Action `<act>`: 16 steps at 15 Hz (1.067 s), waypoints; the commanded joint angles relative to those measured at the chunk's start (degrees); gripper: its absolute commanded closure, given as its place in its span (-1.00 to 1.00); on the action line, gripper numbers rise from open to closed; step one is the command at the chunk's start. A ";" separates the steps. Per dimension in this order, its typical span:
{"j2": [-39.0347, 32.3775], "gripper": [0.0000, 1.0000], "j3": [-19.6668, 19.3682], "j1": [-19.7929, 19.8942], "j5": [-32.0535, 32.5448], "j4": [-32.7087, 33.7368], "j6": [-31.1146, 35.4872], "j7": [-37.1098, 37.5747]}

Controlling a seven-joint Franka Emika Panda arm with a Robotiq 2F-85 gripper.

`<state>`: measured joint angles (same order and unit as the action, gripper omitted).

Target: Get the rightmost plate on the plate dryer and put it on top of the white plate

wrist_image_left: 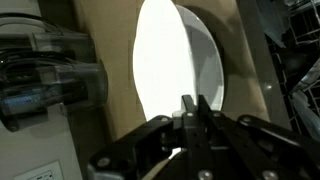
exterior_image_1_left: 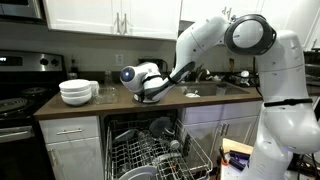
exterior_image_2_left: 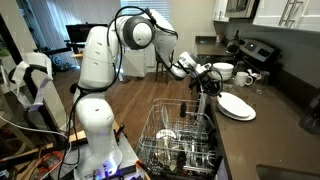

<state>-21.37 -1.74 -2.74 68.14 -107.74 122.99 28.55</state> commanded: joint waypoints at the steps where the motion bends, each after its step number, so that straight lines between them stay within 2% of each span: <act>1: -1.43 0.88 -0.33 1.11 0.74 2.74 1.47 -2.86; 9: -3.18 0.87 -0.81 2.46 -0.44 4.22 4.82 -4.24; 11: -3.37 0.69 -0.83 2.63 -0.63 4.32 5.49 -4.27; 16: -4.08 0.54 -1.06 2.95 -1.13 4.20 7.22 -4.35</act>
<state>-24.56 -2.85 -0.75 67.94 -104.90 128.45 26.83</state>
